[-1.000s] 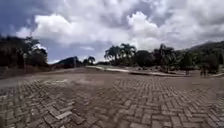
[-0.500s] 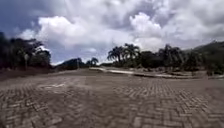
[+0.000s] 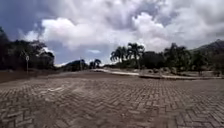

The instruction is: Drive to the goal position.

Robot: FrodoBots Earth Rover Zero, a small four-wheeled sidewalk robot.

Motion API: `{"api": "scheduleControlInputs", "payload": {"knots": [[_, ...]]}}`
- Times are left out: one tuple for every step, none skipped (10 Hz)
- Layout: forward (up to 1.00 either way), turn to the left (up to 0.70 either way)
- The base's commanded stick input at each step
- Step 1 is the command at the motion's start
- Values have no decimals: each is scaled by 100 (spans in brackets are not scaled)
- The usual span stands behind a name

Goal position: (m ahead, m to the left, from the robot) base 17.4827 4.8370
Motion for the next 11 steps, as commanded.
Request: {"api": "scheduleControlInputs", "payload": {"knots": [[100, 27], [100, 19], [100, 0], [100, 0], [100, 0], [100, 0], [100, 0], [100, 0], [100, 14], [100, 27], [100, 11]]}}
